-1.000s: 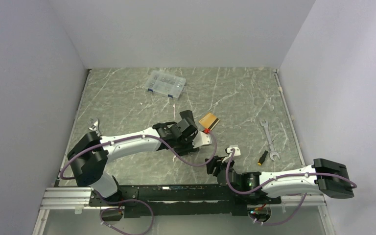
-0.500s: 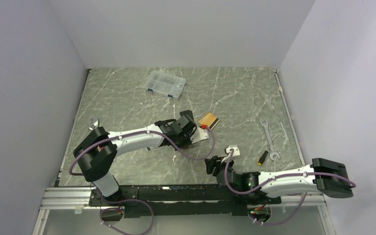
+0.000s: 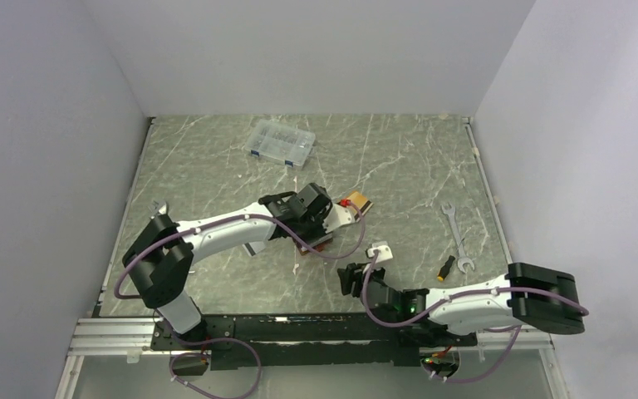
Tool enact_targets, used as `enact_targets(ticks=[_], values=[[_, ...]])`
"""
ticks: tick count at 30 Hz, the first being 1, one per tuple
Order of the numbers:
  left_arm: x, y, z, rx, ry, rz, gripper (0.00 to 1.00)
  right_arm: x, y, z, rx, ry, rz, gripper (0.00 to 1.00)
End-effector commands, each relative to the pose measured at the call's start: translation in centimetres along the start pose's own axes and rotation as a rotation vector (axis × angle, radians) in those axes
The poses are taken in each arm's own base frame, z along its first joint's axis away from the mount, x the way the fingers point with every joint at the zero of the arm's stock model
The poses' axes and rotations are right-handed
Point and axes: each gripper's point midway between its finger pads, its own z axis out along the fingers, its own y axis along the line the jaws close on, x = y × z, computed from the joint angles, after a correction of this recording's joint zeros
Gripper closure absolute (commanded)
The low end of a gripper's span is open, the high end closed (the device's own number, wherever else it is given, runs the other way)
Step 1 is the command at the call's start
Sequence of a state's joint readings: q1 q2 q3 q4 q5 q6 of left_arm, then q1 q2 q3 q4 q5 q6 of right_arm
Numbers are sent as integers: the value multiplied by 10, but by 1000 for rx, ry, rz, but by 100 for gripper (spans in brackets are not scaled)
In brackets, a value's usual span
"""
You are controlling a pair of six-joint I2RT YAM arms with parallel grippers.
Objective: Put the credit cards into the card holder
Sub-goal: Close the card holder at the center of the board.
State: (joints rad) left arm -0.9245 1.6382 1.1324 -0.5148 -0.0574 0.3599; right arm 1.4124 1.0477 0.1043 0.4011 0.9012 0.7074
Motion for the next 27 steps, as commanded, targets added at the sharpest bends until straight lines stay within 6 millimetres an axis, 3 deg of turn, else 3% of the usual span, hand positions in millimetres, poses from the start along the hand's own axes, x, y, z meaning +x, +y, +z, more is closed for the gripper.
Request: enact_targets(ticks=[1,6,14,27], values=[[-22,-2,-22,103,-68,-99,100,-32,39,14,-116,-36,51,38],[-15,-1,-22,156,-60,-160,100,-40,52,33,-174,-4,27,38],[-13,-1,-17,170,-53,-165,100,-32,73,51,-271,79,2,38],[-14,-1,-19,178,-67,-167,100,-20,73,74,-336,217,-80,46]])
